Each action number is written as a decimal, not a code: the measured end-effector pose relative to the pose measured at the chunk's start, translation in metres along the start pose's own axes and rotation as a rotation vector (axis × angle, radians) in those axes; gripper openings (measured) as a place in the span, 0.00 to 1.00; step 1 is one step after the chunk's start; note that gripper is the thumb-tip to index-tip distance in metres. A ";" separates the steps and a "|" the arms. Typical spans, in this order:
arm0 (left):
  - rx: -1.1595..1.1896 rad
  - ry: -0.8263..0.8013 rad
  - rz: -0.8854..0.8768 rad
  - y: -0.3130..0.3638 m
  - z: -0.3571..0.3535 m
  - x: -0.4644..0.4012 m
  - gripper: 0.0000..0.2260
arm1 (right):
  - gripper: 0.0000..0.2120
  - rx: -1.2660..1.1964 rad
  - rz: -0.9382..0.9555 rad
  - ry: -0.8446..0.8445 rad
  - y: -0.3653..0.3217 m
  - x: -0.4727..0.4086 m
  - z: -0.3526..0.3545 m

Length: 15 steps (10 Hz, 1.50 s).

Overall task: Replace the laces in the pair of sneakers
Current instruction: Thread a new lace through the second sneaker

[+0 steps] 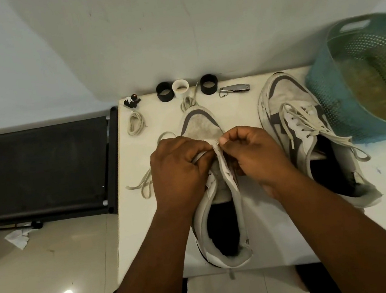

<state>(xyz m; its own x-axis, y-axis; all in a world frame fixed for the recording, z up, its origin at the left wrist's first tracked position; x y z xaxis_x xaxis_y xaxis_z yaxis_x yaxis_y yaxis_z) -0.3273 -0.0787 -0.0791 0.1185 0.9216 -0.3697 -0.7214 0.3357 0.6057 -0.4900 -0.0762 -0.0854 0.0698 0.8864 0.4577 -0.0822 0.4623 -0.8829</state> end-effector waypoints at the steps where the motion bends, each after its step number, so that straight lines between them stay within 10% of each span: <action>1: 0.005 0.014 -0.004 0.003 0.001 -0.001 0.01 | 0.05 0.071 0.082 0.039 0.002 -0.003 -0.001; 2: 0.004 0.013 0.011 0.003 0.003 -0.002 0.04 | 0.06 0.122 0.162 0.108 -0.002 -0.001 -0.003; 4: 0.256 -0.225 0.308 -0.016 0.008 -0.005 0.43 | 0.09 -0.592 0.254 -0.053 -0.038 0.012 0.015; 6: 0.361 -0.385 0.344 -0.022 0.009 0.001 0.57 | 0.12 0.975 0.361 0.014 -0.034 0.013 0.020; 7: 0.342 -0.396 0.380 -0.023 0.011 0.002 0.58 | 0.06 0.887 0.321 0.021 -0.033 0.009 0.024; 9: 0.292 -0.409 0.387 -0.022 0.012 0.003 0.60 | 0.11 -0.753 0.200 -0.287 -0.056 0.019 0.026; 10: 0.244 -0.403 0.361 -0.018 0.010 0.003 0.59 | 0.13 -0.644 0.115 -0.231 -0.057 0.020 0.025; 11: 0.265 -0.393 0.388 -0.019 0.007 0.003 0.59 | 0.15 0.659 0.258 0.065 -0.051 0.016 0.034; 12: 0.282 -0.367 0.392 -0.021 0.006 0.004 0.58 | 0.10 1.078 0.265 -0.036 -0.044 0.023 0.023; 13: 0.299 -0.371 0.416 -0.021 0.004 0.005 0.57 | 0.09 0.716 0.303 -0.081 -0.048 0.023 0.024; 14: 0.286 -0.377 0.415 -0.020 0.004 0.005 0.56 | 0.08 -0.266 0.250 -0.191 -0.062 0.025 0.027; 15: 0.288 -0.377 0.409 -0.022 0.002 0.007 0.55 | 0.11 -0.553 0.191 -0.230 -0.066 0.028 0.026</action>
<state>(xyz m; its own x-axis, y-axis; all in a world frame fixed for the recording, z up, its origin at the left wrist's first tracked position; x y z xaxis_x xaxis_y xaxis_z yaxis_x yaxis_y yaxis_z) -0.3096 -0.0795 -0.0931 0.1420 0.9743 0.1750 -0.5527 -0.0686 0.8306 -0.5081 -0.0810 -0.0116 -0.1155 0.9631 0.2432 0.4590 0.2689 -0.8468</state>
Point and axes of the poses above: each hand's wrist, its own x-axis away from the middle knuckle, its own z-axis out of the back of the hand, y = z × x, the point moved 4 cm from there along -x, towards the middle knuckle, and after that the axes turned 1 degree about -z, right-handed, at the moved point
